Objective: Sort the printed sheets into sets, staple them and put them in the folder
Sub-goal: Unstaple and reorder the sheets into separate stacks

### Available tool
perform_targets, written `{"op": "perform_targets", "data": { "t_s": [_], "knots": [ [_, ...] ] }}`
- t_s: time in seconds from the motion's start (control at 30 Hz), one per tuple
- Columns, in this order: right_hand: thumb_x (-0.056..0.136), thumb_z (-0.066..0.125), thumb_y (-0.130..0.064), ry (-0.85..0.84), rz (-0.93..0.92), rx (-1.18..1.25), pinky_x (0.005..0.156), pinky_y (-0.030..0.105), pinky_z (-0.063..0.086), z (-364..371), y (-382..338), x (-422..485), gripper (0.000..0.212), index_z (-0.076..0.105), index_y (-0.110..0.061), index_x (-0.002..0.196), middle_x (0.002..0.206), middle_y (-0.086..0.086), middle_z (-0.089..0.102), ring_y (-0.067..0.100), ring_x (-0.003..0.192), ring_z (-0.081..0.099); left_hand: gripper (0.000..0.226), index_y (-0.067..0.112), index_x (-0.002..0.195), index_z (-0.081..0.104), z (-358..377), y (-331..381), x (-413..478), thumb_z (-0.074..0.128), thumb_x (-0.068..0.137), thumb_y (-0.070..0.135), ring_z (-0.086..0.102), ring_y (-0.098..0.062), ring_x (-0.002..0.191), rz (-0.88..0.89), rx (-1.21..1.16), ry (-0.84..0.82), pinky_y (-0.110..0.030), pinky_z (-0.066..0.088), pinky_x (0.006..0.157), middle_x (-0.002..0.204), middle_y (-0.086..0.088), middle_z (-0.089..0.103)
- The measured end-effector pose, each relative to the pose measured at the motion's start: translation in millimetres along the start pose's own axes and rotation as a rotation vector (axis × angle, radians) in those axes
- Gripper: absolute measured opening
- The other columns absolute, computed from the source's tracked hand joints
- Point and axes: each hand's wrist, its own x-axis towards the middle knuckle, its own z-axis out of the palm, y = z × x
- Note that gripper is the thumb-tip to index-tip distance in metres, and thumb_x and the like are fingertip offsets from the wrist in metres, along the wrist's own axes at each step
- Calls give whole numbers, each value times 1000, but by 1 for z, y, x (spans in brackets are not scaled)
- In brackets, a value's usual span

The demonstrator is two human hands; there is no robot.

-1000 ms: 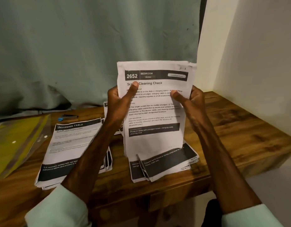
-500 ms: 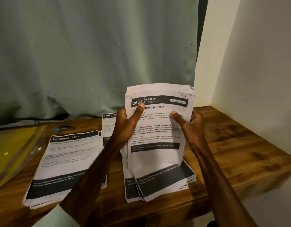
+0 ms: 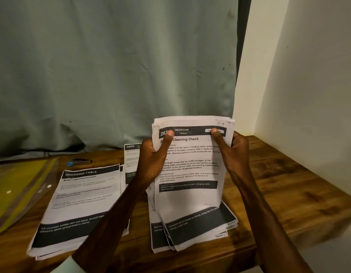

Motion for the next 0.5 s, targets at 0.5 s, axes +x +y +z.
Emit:
{"op": "perform_targets", "data": {
  "t_s": [0.5],
  "knots": [
    [88,75,-17,-204,87,-1,65,18,57,-13,-3,-8,16,70,-18,103,99,-5,76,10,83,75,29,18,98,75,-3,6,12,62,98,44,77,-13,77,11,185,84,-32,62,70,90,1,79]
  ]
}}
